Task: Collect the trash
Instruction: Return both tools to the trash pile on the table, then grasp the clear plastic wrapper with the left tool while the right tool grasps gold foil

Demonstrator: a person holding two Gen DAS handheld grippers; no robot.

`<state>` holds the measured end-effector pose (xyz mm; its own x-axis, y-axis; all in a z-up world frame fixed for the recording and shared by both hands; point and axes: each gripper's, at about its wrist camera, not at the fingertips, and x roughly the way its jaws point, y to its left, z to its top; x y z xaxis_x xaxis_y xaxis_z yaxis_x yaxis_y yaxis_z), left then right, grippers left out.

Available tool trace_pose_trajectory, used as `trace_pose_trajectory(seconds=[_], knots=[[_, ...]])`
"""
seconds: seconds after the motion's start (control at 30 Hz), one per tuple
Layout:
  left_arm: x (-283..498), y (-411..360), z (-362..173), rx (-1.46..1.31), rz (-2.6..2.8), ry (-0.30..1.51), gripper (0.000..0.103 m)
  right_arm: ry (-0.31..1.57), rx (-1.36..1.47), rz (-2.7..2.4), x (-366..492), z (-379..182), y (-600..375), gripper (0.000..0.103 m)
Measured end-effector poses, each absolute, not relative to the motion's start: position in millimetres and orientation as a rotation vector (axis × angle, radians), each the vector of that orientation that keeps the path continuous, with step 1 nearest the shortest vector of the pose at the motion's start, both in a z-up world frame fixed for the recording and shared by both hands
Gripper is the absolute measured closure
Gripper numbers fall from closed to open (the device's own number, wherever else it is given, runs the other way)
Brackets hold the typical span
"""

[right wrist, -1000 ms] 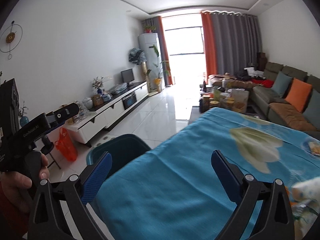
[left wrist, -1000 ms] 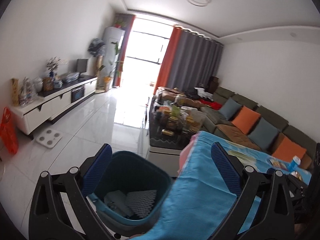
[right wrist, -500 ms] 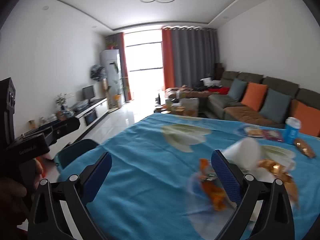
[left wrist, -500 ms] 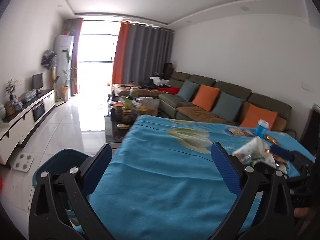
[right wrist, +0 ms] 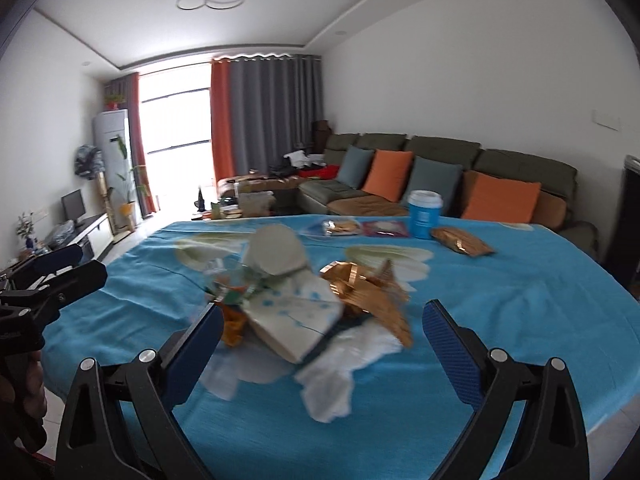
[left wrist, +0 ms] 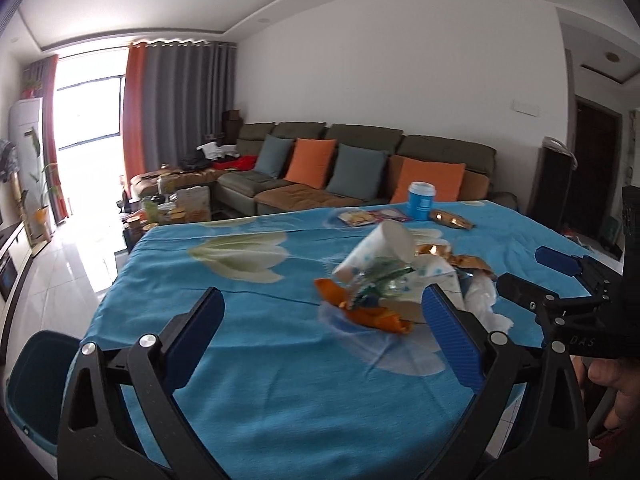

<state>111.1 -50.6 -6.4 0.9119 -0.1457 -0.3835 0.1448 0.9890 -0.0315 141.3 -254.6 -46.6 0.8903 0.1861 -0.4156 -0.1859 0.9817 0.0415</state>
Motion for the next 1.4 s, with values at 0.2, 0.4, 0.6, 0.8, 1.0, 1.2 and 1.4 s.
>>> trace_pose_trajectory(seconds=[0.2,0.4,0.6,0.8,1.0,1.2,1.4], knots=[[123,-64,-12,0.0,-0.192,0.414,0.006,0.438,-0.022,0.149,141,-48,-264,0.007],[130,-66,-18,-0.005,-0.199,0.438,0.006,0.463,-0.033,0.124,148,-52,-268,0.008],[138,-64,-23,-0.007,-0.2,0.464,0.006,0.495,-0.037,0.121,155,-58,-268,0.011],[157,-71,-24,0.032,-0.208,0.461,0.006,0.526,-0.08,0.099,173,-63,-267,0.019],[186,-82,-32,0.041,-0.228,0.51,0.006,0.548,-0.115,0.098,187,-67,-266,0.028],[214,-93,-43,0.029,-0.244,0.597,0.006,0.571,-0.153,0.1,200,-71,-263,0.035],[229,-104,-51,0.068,-0.235,0.641,0.006,0.594,-0.172,0.122,212,-74,-261,0.054]])
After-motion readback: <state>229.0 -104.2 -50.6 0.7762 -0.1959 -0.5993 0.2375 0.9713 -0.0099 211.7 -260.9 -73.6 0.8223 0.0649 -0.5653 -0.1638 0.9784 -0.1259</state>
